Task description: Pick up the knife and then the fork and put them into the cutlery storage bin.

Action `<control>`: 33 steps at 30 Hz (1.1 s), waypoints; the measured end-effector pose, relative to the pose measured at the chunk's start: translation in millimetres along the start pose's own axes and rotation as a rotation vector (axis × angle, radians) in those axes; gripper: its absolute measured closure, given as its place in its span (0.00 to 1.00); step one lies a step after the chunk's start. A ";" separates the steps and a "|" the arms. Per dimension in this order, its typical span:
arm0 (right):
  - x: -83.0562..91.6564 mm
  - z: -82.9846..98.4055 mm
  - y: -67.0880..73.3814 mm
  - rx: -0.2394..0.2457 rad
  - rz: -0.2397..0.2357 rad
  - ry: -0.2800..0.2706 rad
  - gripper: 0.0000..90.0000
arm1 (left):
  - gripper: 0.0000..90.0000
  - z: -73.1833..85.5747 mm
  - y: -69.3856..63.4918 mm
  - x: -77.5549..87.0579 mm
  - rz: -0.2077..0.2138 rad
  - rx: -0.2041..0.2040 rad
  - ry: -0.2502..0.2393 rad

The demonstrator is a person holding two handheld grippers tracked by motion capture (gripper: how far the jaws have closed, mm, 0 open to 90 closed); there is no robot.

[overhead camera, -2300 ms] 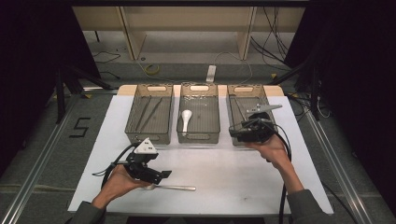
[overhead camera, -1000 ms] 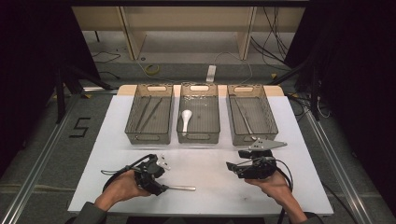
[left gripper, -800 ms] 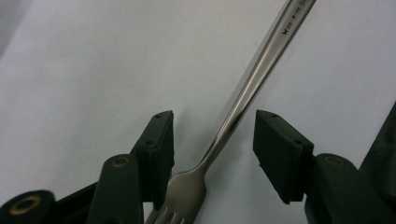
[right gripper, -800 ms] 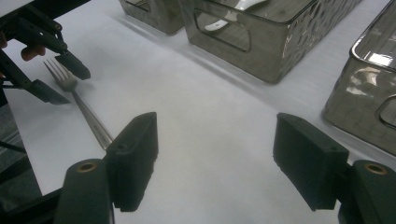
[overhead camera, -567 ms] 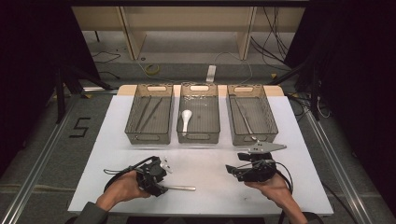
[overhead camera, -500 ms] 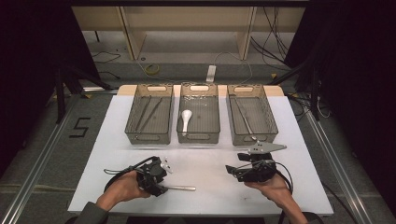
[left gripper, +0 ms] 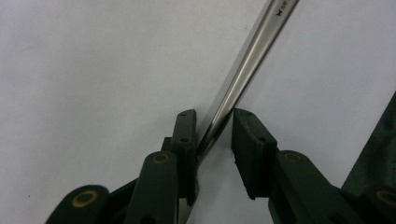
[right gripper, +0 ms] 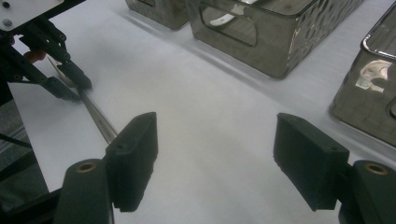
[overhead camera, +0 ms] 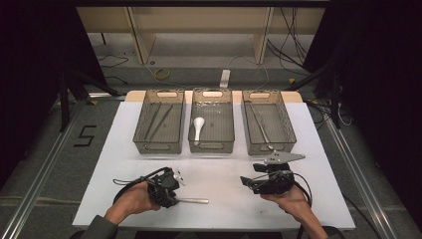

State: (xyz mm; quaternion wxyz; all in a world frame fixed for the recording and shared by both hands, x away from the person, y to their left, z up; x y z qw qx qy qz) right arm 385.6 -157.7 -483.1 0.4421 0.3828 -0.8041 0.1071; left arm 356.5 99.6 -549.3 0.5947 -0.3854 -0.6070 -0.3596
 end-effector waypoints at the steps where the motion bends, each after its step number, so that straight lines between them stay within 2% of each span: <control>1: -0.1 0.0 -0.1 0.001 0.000 0.000 0.35 | 0.79 0.0 -0.3 0.1 0.001 -0.004 0.002; 8: -0.8 0.2 -0.6 -0.002 -0.003 0.003 0.35 | 0.91 0.2 -3.2 0.0 0.015 -0.042 0.003; 11: -1.2 0.3 -0.2 -0.003 -0.004 0.007 0.35 | 0.93 0.5 -3.0 0.1 0.017 -0.042 0.001; 13: -1.4 0.3 0.3 -0.004 -0.008 0.009 0.35 | 0.93 0.3 -3.2 0.1 0.028 -0.031 -0.005; 22: -2.9 -0.4 0.6 -0.001 -0.011 0.007 0.35 | 0.94 0.0 -2.4 2.1 0.026 -0.006 -0.004; 23: -3.0 -0.4 1.0 -0.005 -0.015 0.009 0.35 | 0.94 -0.9 -2.0 3.2 0.018 -0.003 -0.012; 33: -4.5 -4.3 5.5 0.003 -0.028 0.001 0.36 | 0.94 -5.1 -0.7 16.3 0.036 0.029 -0.071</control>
Point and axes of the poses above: each handheld gripper's, and its own axes: x roughly backward along the jaws, z roughly out of its underside, y roughly to its left, the point moved 9 cm from there along -x, roughly forward along the jaws, and after that the axes turned 15 degrees about y, right-handed, at the moved point
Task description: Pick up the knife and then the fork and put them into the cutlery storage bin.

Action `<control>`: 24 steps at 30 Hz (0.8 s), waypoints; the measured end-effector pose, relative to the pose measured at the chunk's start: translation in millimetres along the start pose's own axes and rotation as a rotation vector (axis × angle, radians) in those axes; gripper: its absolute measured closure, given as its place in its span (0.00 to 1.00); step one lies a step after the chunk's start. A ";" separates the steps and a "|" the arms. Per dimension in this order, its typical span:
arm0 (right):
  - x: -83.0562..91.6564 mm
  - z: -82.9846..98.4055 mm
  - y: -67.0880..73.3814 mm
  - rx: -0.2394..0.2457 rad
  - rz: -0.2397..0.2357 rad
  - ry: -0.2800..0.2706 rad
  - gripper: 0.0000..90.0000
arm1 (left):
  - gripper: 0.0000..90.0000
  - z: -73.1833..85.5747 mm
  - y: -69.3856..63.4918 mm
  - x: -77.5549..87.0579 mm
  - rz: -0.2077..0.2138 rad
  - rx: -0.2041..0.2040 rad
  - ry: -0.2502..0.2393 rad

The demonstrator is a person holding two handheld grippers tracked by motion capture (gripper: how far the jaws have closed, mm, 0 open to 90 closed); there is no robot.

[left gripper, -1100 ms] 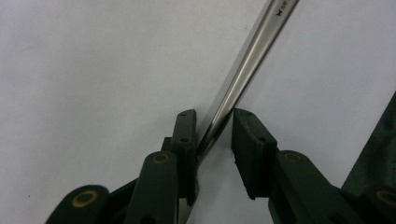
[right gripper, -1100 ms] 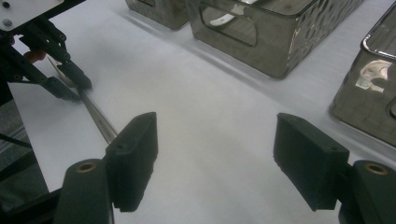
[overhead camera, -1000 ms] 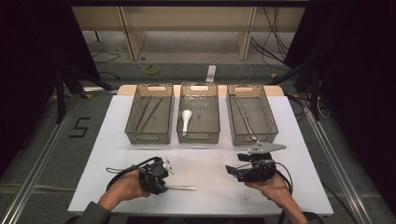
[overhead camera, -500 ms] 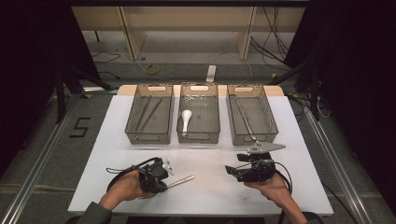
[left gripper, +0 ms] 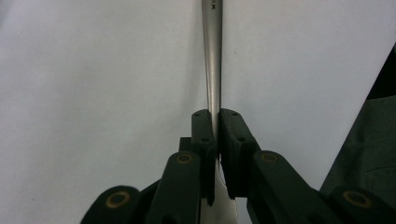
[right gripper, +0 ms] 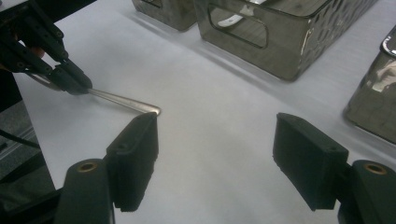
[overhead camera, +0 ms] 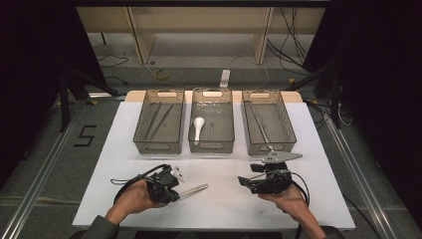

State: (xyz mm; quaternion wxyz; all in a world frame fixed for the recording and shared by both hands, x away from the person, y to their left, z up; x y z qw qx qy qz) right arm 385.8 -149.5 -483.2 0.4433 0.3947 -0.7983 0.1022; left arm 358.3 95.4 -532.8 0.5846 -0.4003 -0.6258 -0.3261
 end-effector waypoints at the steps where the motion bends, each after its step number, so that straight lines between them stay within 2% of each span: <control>1: -0.3 -0.5 1.2 0.002 -0.002 0.001 0.36 | 0.94 -0.3 -0.7 1.2 0.000 0.000 -0.002; 5: -1.9 -5.1 9.0 0.032 -0.016 -0.007 0.36 | 0.94 -4.1 -3.7 7.9 0.009 -0.006 -0.020; 8: -5.1 -9.3 18.6 0.075 -0.027 -0.004 0.36 | 0.94 -7.2 -6.4 12.2 0.016 -0.014 -0.028; 14: -16.4 -17.5 45.6 0.206 -0.051 0.016 0.35 | 0.94 -17.7 -15.6 23.7 0.037 -0.038 -0.051; 18: -28.3 -19.9 62.8 0.292 -0.048 0.050 0.36 | 0.94 -27.2 -23.3 31.3 0.053 -0.060 -0.072; 24: -41.5 -22.2 80.1 0.412 -0.049 0.090 0.37 | 0.94 -33.8 -32.0 36.2 0.064 -0.093 -0.071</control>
Point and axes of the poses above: each handheld gripper's, and its own axes: x roughly backward along the jaws, z roughly out of its underside, y roughly to its left, the point moved 9 cm from there along -x, roughly forward along the jaws, and after that the axes turned 15 degrees about y, right-handed, at the moved point
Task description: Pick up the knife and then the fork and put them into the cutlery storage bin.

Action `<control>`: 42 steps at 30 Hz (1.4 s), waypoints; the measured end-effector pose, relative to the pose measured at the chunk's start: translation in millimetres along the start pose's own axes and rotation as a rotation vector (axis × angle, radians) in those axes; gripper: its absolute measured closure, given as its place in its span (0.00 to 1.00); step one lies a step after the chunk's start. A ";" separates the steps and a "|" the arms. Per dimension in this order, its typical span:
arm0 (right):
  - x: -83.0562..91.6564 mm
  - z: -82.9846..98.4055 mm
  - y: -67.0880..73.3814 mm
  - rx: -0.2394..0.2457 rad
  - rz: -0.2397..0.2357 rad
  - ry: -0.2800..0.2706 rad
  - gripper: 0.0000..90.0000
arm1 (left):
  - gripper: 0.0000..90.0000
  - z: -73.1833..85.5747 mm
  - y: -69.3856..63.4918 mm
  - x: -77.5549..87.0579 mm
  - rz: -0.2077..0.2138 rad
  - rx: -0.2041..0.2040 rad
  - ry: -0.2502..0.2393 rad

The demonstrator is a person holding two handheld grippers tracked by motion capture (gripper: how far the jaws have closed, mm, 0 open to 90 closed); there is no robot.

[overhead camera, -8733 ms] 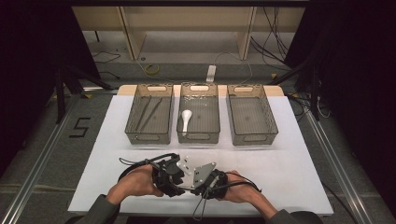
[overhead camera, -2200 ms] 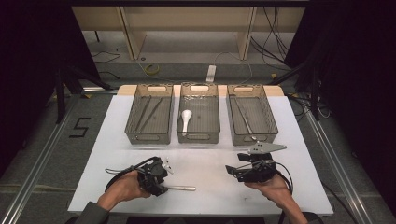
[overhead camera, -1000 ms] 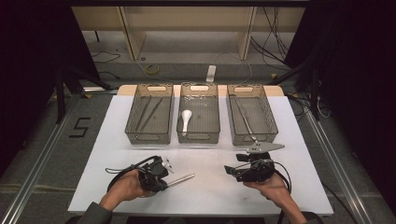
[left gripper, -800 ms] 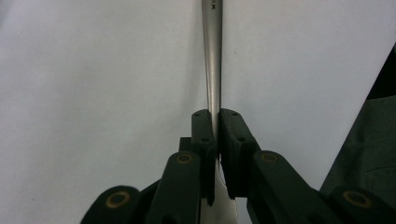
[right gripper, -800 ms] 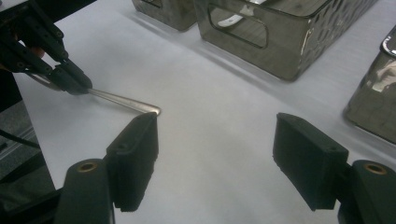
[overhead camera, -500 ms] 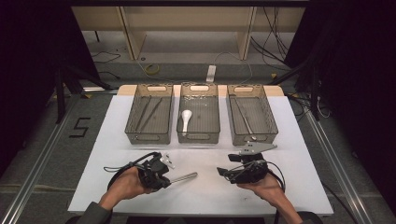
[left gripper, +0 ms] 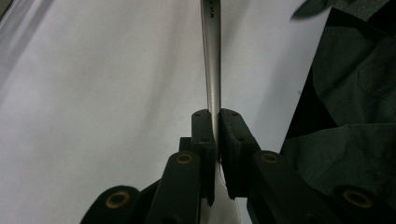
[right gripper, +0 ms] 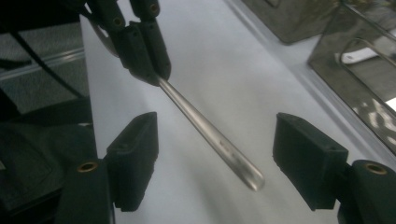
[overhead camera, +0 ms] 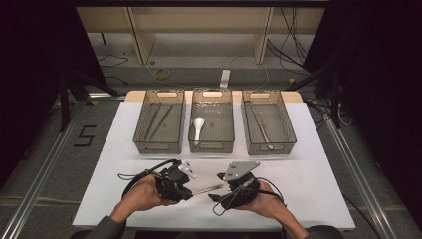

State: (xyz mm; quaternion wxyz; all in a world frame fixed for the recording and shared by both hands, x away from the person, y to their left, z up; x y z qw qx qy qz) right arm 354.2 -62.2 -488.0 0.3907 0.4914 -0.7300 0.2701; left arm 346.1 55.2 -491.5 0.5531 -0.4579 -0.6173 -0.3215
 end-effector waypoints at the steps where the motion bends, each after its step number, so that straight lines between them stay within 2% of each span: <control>1: -2.5 -0.3 1.5 0.017 0.000 0.011 0.37 | 0.94 -1.1 -0.8 0.4 0.003 -0.004 0.000; 10: -26.0 2.4 9.7 0.143 0.009 0.119 0.48 | 0.94 -9.9 -14.9 2.8 0.021 -0.060 0.012; 11: -27.8 4.1 10.7 0.159 0.005 0.136 0.51 | 0.94 -10.7 -16.8 2.9 0.028 -0.056 0.009; 13: -29.8 3.8 10.3 0.188 0.026 0.135 0.59 | 0.94 -11.0 -17.2 2.7 0.032 -0.056 0.010; 17: -29.7 5.5 14.0 0.222 0.019 0.145 0.76 | 0.94 -10.4 -15.9 0.2 0.040 -0.049 0.019; 19: -30.3 5.9 17.6 0.252 0.018 0.148 0.81 | 0.94 -10.0 -16.6 -1.2 0.047 -0.054 0.025; 20: -31.0 5.3 17.5 0.282 0.036 0.144 0.83 | 0.94 -9.4 -17.4 -2.0 0.051 -0.061 0.033; 21: -31.7 7.2 22.6 0.289 0.018 0.158 0.85 | 0.93 -10.0 -18.4 -3.1 0.049 -0.064 0.029; 22: -32.1 7.7 23.2 0.306 0.027 0.161 0.87 | 0.93 -10.1 -18.4 -4.0 0.026 -0.091 0.032; 23: -32.3 8.7 23.2 0.324 0.035 0.169 0.89 | 0.93 -9.9 -19.6 -6.2 0.011 -0.102 0.047; 24: -32.4 9.5 24.9 0.340 0.025 0.167 0.96 | 0.94 -10.2 -17.9 -8.3 -0.029 -0.099 0.054; 25: -31.8 10.1 28.1 0.346 -0.004 0.176 0.97 | 0.91 -10.3 -18.7 -8.8 -0.003 -0.088 0.057; 26: -33.4 10.6 29.3 0.359 0.005 0.180 0.97 | 0.91 -10.3 -18.7 -8.0 0.015 -0.093 0.053; 29: -34.6 13.5 28.7 0.358 0.000 0.202 0.98 | 0.85 -14.4 -16.2 -4.1 0.044 -0.051 -0.008; 31: -34.3 14.8 24.3 0.344 0.013 0.208 0.98 | 0.75 -15.9 -12.8 1.3 0.038 -0.029 -0.038; 32: -33.9 16.3 23.3 0.332 0.010 0.218 0.98 | 0.71 -17.2 -10.2 5.4 0.030 -0.022 -0.067; 34: -32.9 17.3 18.4 0.315 0.021 0.217 0.98 | 0.58 -21.2 -4.1 12.9 0.015 0.019 -0.136; 37: -29.9 18.8 5.9 0.262 0.050 0.218 0.98 | 0.47 -24.3 6.0 23.9 -0.029 0.074 -0.229; 39: -27.1 21.5 -4.5 0.225 0.069 0.223 0.98 | 0.40 -26.3 11.1 32.3 -0.054 0.092 -0.301; 40: -25.3 23.0 -9.8 0.190 0.080 0.227 0.98 | 0.37 -26.3 12.5 35.9 -0.059 0.098 -0.331; 42: -21.6 26.5 -21.6 0.154 0.112 0.227 0.98 | 0.33 -24.8 14.8 39.5 -0.057 0.114 -0.362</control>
Point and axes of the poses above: each handheld gripper's, and its own axes: x roughly backward along the jaws, z roughly out of its underside, y roughly to its left, the point moved 9 cm from there along -x, roughly forward along the jaws, and after that the axes turned 15 degrees about y, right-handed, at the moved point
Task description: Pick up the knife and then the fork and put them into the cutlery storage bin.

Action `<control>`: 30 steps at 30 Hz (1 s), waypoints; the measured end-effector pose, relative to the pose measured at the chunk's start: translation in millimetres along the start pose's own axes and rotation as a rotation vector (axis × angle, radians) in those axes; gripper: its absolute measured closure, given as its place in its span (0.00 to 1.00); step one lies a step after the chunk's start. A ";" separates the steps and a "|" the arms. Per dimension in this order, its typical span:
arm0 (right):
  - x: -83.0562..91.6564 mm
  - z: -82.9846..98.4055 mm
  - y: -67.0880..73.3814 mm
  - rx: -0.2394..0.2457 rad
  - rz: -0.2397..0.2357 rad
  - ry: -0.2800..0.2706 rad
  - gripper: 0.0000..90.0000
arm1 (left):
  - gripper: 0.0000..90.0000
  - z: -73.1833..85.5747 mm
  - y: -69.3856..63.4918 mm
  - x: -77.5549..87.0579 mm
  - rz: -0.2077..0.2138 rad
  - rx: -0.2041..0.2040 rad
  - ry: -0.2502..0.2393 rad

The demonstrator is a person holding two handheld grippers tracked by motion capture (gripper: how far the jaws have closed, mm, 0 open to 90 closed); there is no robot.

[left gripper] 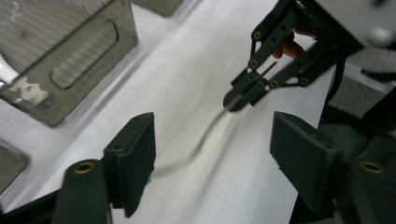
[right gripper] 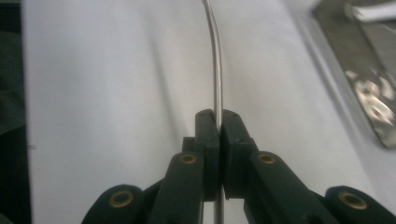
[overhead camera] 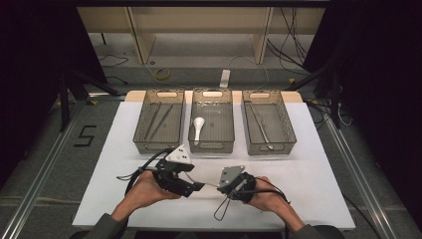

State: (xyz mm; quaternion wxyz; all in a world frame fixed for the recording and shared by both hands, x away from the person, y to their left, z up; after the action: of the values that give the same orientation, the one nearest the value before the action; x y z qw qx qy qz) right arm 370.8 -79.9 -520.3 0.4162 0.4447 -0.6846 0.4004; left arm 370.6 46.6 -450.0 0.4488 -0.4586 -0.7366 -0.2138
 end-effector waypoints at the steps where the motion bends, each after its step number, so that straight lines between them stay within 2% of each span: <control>1: 1.5 3.1 -5.6 -0.018 0.006 -0.001 0.98 | 0.30 0.3 1.8 1.1 -0.005 0.011 -0.015; 4: 7.1 13.1 -22.6 -0.098 0.036 0.003 0.98 | 0.27 2.7 8.4 3.7 -0.015 0.041 -0.058; 6: 11.1 20.4 -35.7 -0.139 0.062 0.002 0.98 | 0.25 4.1 14.7 6.6 -0.042 0.068 -0.092; 8: 18.0 25.9 -46.6 -0.187 0.080 -0.010 0.98 | 0.24 4.9 21.0 11.9 -0.052 0.091 -0.140; 10: 26.2 30.4 -57.3 -0.231 0.094 -0.025 0.98 | 0.24 6.3 27.9 17.4 -0.052 0.134 -0.190; 13: 36.6 38.0 -73.9 -0.291 0.111 -0.044 0.98 | 0.23 11.6 38.9 23.0 -0.062 0.183 -0.233; 15: 42.3 43.5 -85.9 -0.336 0.124 -0.052 0.98 | 0.23 16.3 44.8 23.8 -0.059 0.211 -0.250; 20: 55.7 52.6 -112.6 -0.428 0.147 -0.075 0.98 | 0.22 28.4 52.4 24.1 -0.080 0.229 -0.250; 26: 71.1 51.6 -145.9 -0.512 0.178 -0.095 0.98 | 0.21 39.4 58.6 29.6 -0.103 0.245 -0.265; 28: 75.6 51.0 -159.0 -0.551 0.187 -0.099 0.98 | 0.20 41.9 60.7 31.2 -0.120 0.252 -0.276; 30: 78.5 51.0 -172.4 -0.589 0.196 -0.097 0.98 | 0.20 43.8 61.8 32.8 -0.119 0.254 -0.284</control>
State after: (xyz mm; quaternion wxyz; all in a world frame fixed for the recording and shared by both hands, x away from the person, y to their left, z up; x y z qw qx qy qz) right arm 502.2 -197.2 -433.9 0.4532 0.2554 -0.8300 0.2014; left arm 398.1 124.5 -450.0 0.3809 -0.3795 -0.8395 -0.0785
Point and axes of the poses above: each handheld gripper's, and its own axes: x roughly backward along the jaws, z roughly out of its underside, y roughly to its left, the point moved 9 cm from there along -x, roughly forward along the jaws, and after that the axes turned 15 degrees about y, right-handed, at the moved point
